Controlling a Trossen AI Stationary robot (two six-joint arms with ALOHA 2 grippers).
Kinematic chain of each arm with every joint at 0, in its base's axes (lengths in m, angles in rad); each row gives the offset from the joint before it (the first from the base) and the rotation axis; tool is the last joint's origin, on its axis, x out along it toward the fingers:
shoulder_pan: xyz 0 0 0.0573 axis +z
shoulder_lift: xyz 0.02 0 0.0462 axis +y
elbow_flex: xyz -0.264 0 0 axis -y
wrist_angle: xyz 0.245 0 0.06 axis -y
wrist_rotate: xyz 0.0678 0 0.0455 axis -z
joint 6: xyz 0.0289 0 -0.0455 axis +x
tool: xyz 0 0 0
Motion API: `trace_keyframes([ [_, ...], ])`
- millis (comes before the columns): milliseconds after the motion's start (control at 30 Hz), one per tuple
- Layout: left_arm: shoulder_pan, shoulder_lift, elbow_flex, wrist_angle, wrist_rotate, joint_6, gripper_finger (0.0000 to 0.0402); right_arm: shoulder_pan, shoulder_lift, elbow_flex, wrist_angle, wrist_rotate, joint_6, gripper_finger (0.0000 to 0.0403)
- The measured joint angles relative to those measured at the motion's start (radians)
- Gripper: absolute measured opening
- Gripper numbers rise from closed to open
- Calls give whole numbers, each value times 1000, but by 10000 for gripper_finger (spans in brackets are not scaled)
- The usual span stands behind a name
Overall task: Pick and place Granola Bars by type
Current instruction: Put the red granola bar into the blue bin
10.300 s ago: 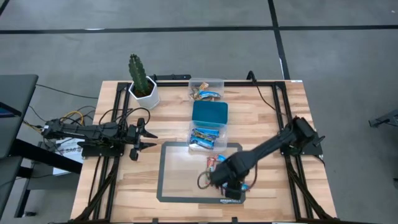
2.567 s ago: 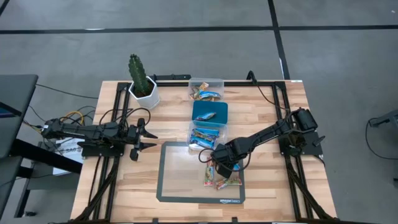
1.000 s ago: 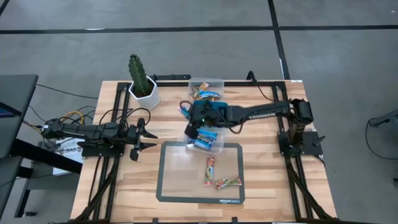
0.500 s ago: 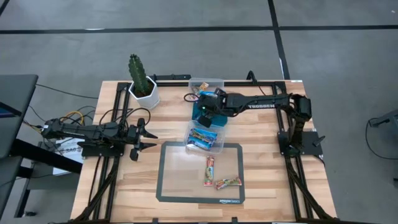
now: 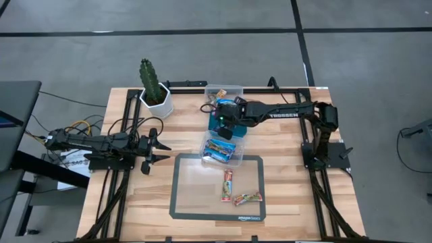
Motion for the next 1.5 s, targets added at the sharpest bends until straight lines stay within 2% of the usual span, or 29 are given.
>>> trace_keyframes([
  [400,0,0,0,0,0,0,144,19,0,0,-87,1,17,177],
  [633,0,0,0,0,0,0,144,145,-67,0,-334,-11,125,203],
  [767,0,0,0,0,0,0,144,252,-122,0,-502,-84,290,203],
  [900,0,0,0,0,0,0,144,376,-140,0,-592,-236,419,199],
  [1000,0,0,0,0,0,0,144,467,-141,-1,-593,-344,435,196],
  [1167,0,0,0,0,0,0,144,596,-96,0,-536,-451,427,198],
  [1333,0,0,0,0,0,0,144,677,-20,-1,-446,-476,426,201],
  [1500,0,0,0,0,0,0,144,706,37,-1,-334,-472,416,201],
])
